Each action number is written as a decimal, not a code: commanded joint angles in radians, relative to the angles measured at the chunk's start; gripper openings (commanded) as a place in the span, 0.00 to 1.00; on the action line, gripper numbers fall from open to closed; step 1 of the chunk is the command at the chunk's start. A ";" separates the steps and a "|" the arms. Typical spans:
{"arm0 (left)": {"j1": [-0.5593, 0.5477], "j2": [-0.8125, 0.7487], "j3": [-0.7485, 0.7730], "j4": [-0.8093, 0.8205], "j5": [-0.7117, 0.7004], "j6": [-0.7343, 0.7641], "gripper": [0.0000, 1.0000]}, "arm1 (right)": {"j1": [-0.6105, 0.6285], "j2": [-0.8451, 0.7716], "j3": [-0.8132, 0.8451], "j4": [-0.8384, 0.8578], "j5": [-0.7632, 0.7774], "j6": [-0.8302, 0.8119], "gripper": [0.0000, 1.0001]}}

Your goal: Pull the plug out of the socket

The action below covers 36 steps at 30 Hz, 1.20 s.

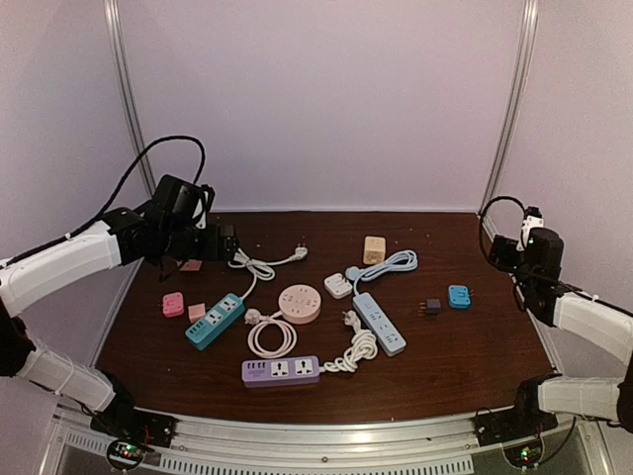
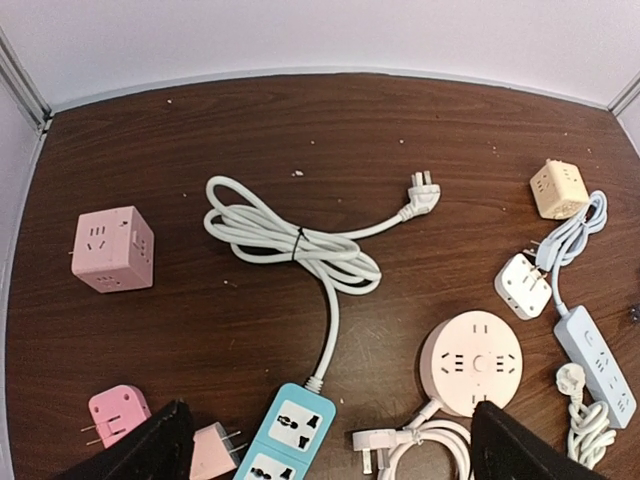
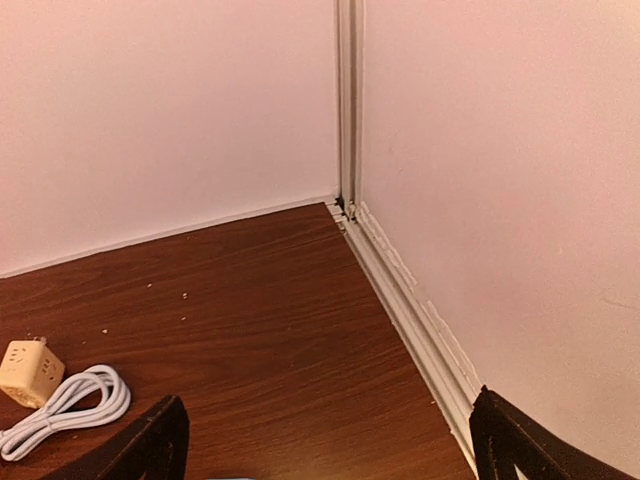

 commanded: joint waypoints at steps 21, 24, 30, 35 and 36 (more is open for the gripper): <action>0.172 -0.236 -0.416 0.528 -0.127 0.321 0.98 | -0.110 0.543 -0.266 1.029 -0.233 -0.200 1.00; 0.183 -0.250 -0.516 0.675 -0.194 0.373 0.98 | -0.111 0.545 -0.254 1.012 -0.211 -0.189 1.00; 0.268 -0.273 -0.688 0.962 -0.294 0.449 0.98 | -0.110 0.547 -0.253 1.013 -0.209 -0.190 1.00; 0.357 -0.201 -0.739 1.074 -0.284 0.506 0.98 | -0.110 0.548 -0.253 1.012 -0.209 -0.190 1.00; 0.375 -0.182 -0.762 1.127 -0.267 0.503 0.98 | -0.110 0.548 -0.253 1.011 -0.209 -0.190 1.00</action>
